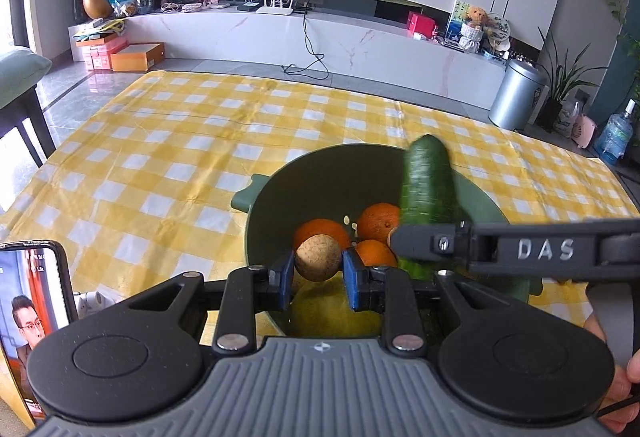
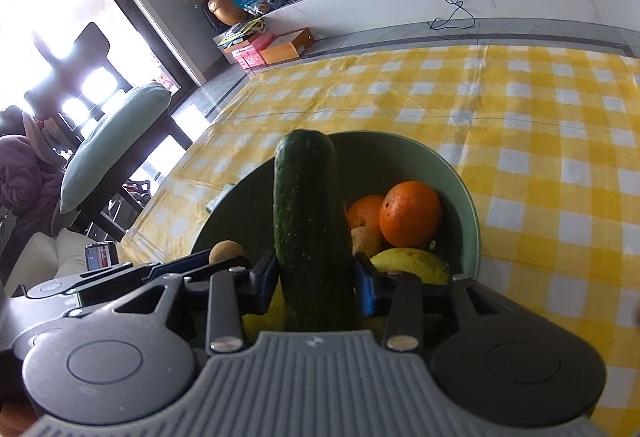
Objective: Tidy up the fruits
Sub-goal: 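Carry the cucumber and kiwi over the colander and lower them inside, then open both tools to release the cucumber and kiwi into the colander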
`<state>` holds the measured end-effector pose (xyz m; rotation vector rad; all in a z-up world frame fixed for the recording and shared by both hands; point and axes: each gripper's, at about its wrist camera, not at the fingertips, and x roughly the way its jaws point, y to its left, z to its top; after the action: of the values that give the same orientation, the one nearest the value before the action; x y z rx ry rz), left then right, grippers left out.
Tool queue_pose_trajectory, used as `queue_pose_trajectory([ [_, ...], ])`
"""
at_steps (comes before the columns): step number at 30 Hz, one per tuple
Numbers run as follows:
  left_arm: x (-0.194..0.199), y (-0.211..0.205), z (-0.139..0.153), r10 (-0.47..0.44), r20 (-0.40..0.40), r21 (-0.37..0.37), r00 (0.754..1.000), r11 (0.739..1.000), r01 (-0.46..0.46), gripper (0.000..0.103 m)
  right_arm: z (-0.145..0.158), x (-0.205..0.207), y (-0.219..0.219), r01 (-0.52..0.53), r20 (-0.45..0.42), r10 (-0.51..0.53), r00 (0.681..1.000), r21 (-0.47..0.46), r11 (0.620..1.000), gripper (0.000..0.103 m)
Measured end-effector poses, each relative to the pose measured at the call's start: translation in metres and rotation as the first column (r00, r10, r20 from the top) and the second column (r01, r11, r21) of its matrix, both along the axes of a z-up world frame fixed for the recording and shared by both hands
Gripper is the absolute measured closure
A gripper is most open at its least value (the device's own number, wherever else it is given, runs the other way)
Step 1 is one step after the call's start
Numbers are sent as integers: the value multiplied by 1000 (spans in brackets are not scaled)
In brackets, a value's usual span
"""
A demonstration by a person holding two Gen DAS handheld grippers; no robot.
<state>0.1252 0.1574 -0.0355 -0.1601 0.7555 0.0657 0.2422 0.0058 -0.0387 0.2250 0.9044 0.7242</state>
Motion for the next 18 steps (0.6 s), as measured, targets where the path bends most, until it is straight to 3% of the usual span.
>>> queue_pose_trajectory([
  [2,1,0,-1,-2,-3,0,1000,1000,2,74,6,0,1,-2,41,2,999,-5,1000,58],
  [5,3,-2,-2,-9,-3,9,1000,1000,9,74,10,3,2,-17,63,19,998,-33,999,57],
  [7,5,-3,-3,-13,-2,13,1000,1000,13,74,8,6,3,-20,61,23,998,-51,998,59],
  [10,8,-4,-5,-19,-3,20,1000,1000,19,74,3,8,1,-24,42,27,999,-60,998,72],
  [18,14,-12,-12,-31,-18,63,999,997,32,74,-2,3,-7,-33,25,33,999,-23,999,72],
])
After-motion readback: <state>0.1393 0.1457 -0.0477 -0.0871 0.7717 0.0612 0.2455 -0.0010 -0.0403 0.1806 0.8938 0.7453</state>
